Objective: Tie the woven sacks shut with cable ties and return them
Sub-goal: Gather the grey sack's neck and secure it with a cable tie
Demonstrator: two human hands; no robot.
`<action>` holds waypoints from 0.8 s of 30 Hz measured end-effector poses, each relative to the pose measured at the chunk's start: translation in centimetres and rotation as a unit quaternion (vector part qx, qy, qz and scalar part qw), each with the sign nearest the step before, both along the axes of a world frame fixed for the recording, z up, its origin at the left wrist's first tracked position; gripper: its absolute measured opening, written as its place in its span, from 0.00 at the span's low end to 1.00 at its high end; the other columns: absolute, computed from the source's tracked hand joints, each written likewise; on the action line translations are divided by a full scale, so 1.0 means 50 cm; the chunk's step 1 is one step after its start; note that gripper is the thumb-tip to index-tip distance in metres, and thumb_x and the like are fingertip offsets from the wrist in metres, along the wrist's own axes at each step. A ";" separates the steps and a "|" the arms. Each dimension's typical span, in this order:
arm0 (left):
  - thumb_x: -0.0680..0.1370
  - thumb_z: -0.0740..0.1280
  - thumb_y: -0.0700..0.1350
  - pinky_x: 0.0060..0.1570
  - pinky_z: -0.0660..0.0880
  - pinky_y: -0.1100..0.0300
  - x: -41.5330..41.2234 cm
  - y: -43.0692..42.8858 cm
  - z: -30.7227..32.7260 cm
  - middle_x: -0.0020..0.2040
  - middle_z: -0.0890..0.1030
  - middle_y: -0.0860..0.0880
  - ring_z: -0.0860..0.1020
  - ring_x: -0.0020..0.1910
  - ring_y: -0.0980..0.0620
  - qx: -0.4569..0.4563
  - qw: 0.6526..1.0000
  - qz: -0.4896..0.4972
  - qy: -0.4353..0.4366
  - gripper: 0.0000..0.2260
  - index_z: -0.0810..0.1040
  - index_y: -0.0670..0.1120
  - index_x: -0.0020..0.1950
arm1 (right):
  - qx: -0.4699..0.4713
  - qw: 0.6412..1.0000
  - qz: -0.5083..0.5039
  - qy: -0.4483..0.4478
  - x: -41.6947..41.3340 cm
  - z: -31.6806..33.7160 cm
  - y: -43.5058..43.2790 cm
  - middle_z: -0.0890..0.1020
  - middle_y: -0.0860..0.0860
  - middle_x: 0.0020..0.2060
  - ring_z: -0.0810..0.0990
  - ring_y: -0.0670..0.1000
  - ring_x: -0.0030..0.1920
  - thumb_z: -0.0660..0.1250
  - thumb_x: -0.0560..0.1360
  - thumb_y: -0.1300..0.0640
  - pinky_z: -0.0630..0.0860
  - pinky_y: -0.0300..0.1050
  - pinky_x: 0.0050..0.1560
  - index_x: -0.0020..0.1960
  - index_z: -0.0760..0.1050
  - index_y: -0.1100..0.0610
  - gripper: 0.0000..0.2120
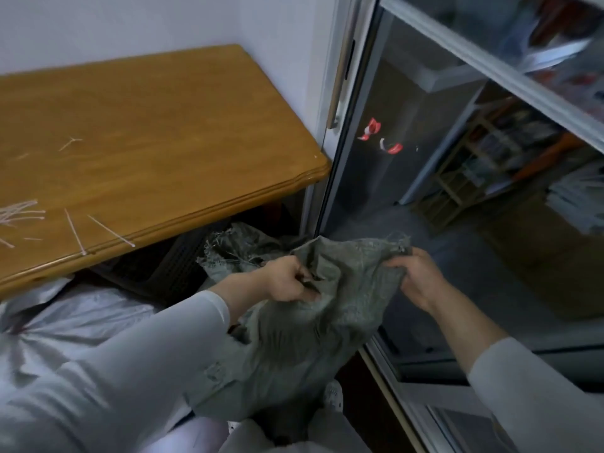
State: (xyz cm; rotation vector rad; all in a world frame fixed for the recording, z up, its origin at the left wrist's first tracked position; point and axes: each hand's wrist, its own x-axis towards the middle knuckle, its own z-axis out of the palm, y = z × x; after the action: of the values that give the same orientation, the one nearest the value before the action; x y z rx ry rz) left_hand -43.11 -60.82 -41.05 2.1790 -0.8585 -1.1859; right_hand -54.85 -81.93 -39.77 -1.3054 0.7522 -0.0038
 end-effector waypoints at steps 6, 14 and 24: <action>0.75 0.66 0.46 0.74 0.47 0.51 0.003 -0.080 0.000 0.78 0.44 0.47 0.38 0.76 0.46 0.006 0.952 -0.159 -0.263 0.11 0.82 0.47 0.56 | 0.080 0.994 -0.069 -0.007 -0.020 -0.006 -0.052 0.71 0.55 0.26 0.69 0.52 0.31 0.49 0.76 0.66 0.69 0.41 0.36 0.30 0.66 0.59 0.17; 0.75 0.64 0.49 0.75 0.39 0.51 -0.047 -0.238 -0.055 0.75 0.62 0.51 0.47 0.77 0.50 0.094 0.880 -0.349 -0.307 0.18 0.75 0.48 0.64 | 0.125 0.992 0.008 -0.013 -0.053 0.009 -0.083 0.69 0.53 0.17 0.70 0.51 0.24 0.53 0.63 0.53 0.66 0.44 0.37 0.17 0.67 0.57 0.17; 0.71 0.73 0.43 0.45 0.70 0.59 0.021 -0.161 0.026 0.45 0.80 0.49 0.78 0.49 0.48 -0.052 0.958 0.185 -0.211 0.07 0.79 0.46 0.47 | -0.077 0.994 -0.078 -0.001 0.010 0.010 -0.151 0.82 0.57 0.40 0.81 0.52 0.40 0.59 0.72 0.76 0.82 0.40 0.37 0.42 0.79 0.59 0.16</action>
State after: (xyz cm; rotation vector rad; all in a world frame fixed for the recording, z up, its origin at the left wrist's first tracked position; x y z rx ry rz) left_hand -42.06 -68.89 -39.75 2.4050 -0.6143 -0.4929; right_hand -54.36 -89.46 -39.28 -1.3885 0.8638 -0.1913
